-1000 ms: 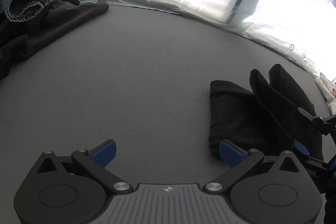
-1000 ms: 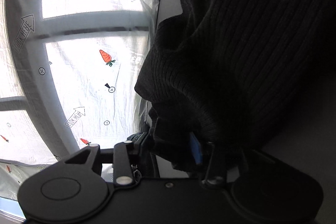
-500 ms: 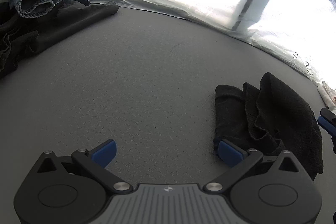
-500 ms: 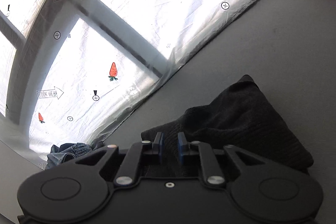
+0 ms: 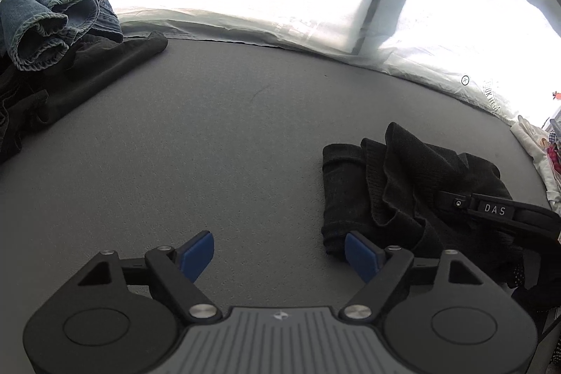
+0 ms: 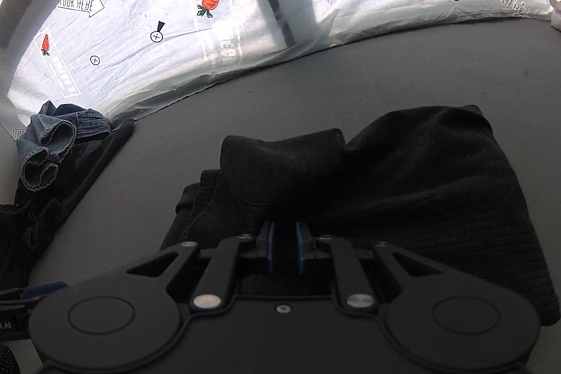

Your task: Fold clothes

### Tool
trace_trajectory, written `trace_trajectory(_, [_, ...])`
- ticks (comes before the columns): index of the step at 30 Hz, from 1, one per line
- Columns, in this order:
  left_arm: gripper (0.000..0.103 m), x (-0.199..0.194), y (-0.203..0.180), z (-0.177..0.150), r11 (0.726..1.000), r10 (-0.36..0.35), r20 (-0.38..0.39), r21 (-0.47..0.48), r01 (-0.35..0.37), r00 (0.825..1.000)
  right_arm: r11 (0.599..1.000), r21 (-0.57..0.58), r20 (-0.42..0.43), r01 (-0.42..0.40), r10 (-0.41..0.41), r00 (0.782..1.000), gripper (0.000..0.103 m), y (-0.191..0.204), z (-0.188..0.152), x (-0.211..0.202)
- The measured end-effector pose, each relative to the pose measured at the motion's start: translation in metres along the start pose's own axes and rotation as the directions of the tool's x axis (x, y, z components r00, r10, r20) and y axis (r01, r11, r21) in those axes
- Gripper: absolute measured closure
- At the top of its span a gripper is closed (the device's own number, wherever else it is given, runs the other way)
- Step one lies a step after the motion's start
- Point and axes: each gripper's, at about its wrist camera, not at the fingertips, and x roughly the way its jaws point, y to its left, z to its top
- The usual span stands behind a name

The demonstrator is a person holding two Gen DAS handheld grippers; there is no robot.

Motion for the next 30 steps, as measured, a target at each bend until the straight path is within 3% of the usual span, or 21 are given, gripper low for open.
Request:
trace_trajectory(2, [0.033,-0.002,-0.009,0.002,1.000,-0.012,0.011,0.000,0.012,1.000,0.999,0.003,0.022,-0.039,0.039,0.999,0.084,-0.001,0.004,-0.011])
trace_trajectory(5, [0.046,-0.005,-0.021,0.006,1.000,-0.031,0.027,0.001,0.031,0.999,0.999,-0.044,0.105,0.031,-0.026,0.994,0.069,-0.006,0.013,-0.036])
trace_trajectory(8, [0.061,-0.008,-0.034,0.009,0.999,-0.049,0.044,0.002,0.049,0.998,0.979,-0.104,0.149,0.173,-0.157,0.976,0.050,-0.018,0.017,-0.049])
trace_trajectory(11, [0.064,0.003,-0.063,0.012,0.996,-0.070,0.056,0.065,0.067,0.996,0.962,-0.133,0.113,0.239,-0.224,0.968,0.026,-0.043,0.016,-0.047])
trace_trajectory(12, [0.064,0.007,-0.073,0.013,0.994,-0.072,0.057,0.086,0.067,0.996,0.957,-0.141,0.095,0.255,-0.243,0.965,0.011,-0.052,0.015,-0.045])
trace_trajectory(14, [0.062,0.020,-0.091,0.012,0.989,-0.079,0.042,0.130,0.073,0.996,0.950,-0.149,0.052,0.276,-0.271,0.961,0.009,-0.067,0.011,-0.038])
trace_trajectory(18, [0.061,0.050,-0.121,0.004,0.969,-0.072,0.030,0.238,0.062,0.997,0.963,-0.148,0.013,0.224,-0.225,0.974,0.004,-0.090,-0.002,-0.029])
trace_trajectory(24, [0.067,0.085,-0.132,0.000,0.965,-0.044,-0.027,0.258,0.050,0.999,0.968,-0.184,0.057,0.171,-0.163,0.985,0.000,-0.101,-0.006,-0.030])
trace_trajectory(30, [0.067,0.097,-0.142,0.001,0.937,-0.044,-0.046,0.344,0.057,0.998,0.967,-0.188,0.123,0.173,-0.152,0.981,0.000,-0.099,-0.017,-0.034])
